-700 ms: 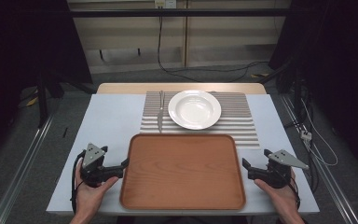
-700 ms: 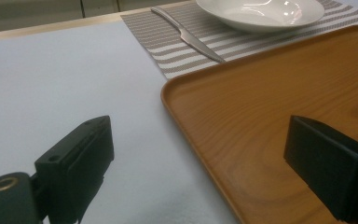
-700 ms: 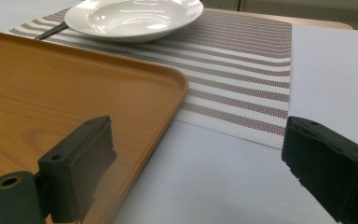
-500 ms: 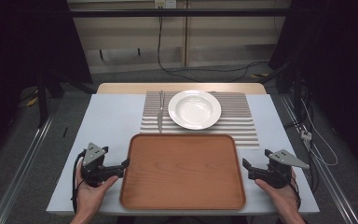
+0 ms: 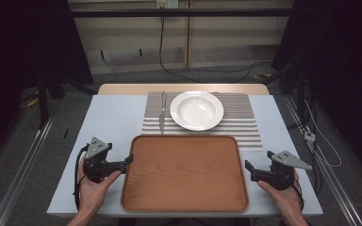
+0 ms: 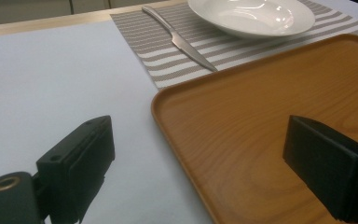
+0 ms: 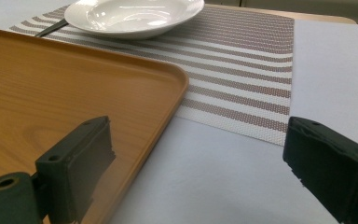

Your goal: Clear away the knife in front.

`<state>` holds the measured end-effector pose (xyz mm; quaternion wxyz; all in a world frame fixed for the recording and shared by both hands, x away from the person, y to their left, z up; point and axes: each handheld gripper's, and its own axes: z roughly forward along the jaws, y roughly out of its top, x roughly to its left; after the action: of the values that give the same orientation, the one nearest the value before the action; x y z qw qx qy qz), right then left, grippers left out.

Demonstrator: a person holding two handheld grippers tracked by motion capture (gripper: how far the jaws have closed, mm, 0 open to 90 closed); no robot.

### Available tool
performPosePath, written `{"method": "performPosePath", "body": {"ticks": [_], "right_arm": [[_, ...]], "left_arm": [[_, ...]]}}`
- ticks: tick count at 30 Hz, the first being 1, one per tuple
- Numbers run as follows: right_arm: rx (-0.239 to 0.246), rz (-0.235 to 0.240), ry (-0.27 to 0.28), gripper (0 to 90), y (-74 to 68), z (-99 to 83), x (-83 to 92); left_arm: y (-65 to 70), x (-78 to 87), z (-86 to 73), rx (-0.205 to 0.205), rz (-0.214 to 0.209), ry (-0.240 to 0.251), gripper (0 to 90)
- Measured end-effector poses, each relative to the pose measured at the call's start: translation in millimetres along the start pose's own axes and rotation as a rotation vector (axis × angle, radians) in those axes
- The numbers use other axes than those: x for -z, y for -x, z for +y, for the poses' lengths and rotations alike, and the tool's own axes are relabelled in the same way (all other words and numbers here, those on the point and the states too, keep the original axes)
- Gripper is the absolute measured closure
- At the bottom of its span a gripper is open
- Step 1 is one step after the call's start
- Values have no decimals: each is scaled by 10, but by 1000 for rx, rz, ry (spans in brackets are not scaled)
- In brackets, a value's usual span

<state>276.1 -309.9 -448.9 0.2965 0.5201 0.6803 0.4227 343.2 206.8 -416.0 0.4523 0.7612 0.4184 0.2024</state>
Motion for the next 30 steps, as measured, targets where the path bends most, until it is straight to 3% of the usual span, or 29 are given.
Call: {"method": "performPosePath", "body": {"ticks": [10, 14, 20, 25, 30], "right_arm": [[3, 9, 1, 78, -18, 13, -12], [3, 9, 0, 79, -12, 11, -15], [4, 13, 2, 79, -18, 12, -11], [10, 16, -1, 77, -21, 12, -20], [7, 22, -3, 76, -22, 8, -21]], "left_arm": [[-20, -153, 164, -5, -9, -24, 92], [-22, -227, 238, -25, -1, -35, 94], [-25, -341, 360, -24, -3, -25, 99], [-26, -469, 442, -49, 3, -47, 115], [-31, -545, 482, -43, 9, -52, 115]]}}
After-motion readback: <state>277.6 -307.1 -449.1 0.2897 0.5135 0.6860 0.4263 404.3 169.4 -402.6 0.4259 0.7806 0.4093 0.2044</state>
